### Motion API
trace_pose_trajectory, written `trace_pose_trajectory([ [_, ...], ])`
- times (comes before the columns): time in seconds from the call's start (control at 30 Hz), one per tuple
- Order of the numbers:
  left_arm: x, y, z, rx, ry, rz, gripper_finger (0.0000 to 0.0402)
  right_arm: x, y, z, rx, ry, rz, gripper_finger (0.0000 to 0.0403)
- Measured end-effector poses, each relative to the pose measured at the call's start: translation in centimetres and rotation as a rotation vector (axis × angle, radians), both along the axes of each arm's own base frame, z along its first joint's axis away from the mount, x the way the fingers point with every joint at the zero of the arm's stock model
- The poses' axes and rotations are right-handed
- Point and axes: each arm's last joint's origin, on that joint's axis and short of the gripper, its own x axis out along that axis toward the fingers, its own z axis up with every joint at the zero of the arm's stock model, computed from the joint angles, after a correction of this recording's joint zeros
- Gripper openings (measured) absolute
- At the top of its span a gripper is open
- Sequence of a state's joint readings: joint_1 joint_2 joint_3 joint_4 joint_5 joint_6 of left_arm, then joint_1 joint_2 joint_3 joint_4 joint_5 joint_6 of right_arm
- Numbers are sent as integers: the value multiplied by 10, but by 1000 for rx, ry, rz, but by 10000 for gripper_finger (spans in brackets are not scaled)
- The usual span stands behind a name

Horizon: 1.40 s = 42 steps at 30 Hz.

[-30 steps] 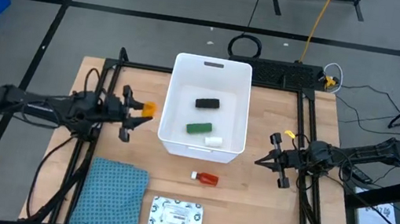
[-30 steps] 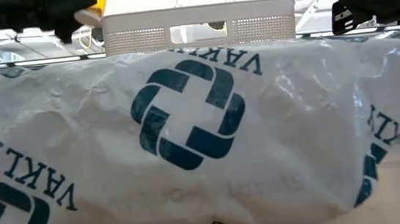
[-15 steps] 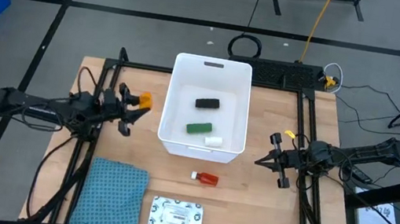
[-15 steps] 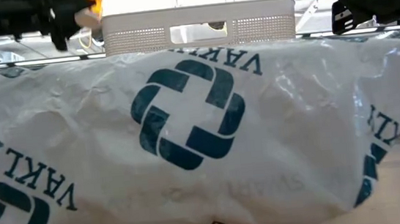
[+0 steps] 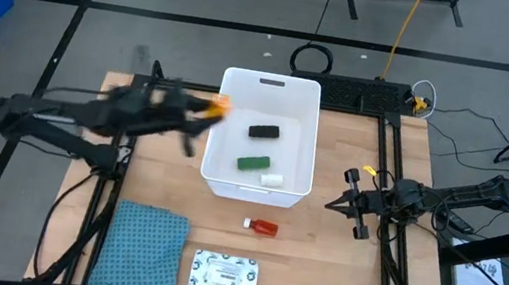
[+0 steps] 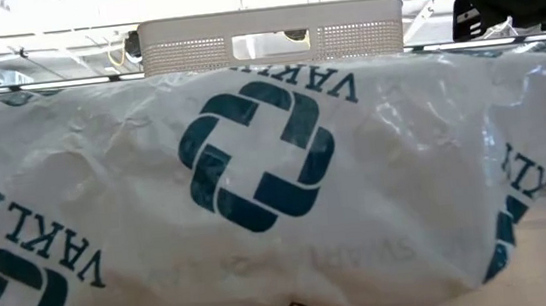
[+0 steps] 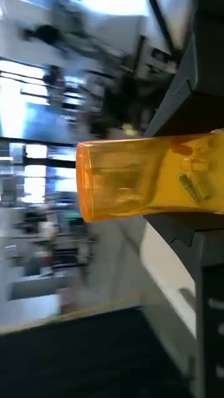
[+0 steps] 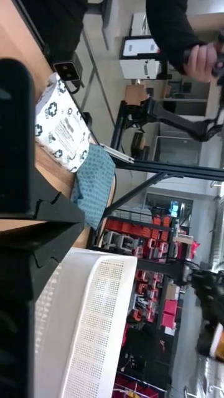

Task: Pick & place medical supplies in basket/bin
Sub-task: Put the orange medicine bottle into the bin

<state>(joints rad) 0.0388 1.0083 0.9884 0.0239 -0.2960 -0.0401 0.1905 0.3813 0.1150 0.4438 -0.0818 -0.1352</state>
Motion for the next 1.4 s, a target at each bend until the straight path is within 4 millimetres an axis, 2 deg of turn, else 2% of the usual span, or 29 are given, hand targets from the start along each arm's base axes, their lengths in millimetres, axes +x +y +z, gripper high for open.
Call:
trace_pose_trajectory([
  [0.13,61,12,2,-14,239,-40,157,0,0,0,0,0,-1,0],
  [0.23,99,25,4,-22,366,-74,157,0,0,0,-7,1,-2,0],
  [0.33,134,44,-3,-37,485,-107,157,0,0,0,-31,-6,-5,0],
  [0.47,168,73,-24,-104,603,-125,157,0,0,-1,-57,-9,-7,0],
  [0.6,192,94,-67,-185,713,-162,157,0,0,-2,-61,3,-6,0],
  [0.73,205,107,-107,-295,792,-207,157,0,0,-2,-44,12,-3,0],
  [0.93,210,106,-144,-409,923,-298,157,0,0,-3,-34,21,-3,0],
  [1.1,202,98,-153,-391,1063,-339,157,0,0,-3,-27,22,-3,0],
  [1.4,202,84,-158,-354,1112,-384,158,0,0,-2,-27,19,-4,0],
])
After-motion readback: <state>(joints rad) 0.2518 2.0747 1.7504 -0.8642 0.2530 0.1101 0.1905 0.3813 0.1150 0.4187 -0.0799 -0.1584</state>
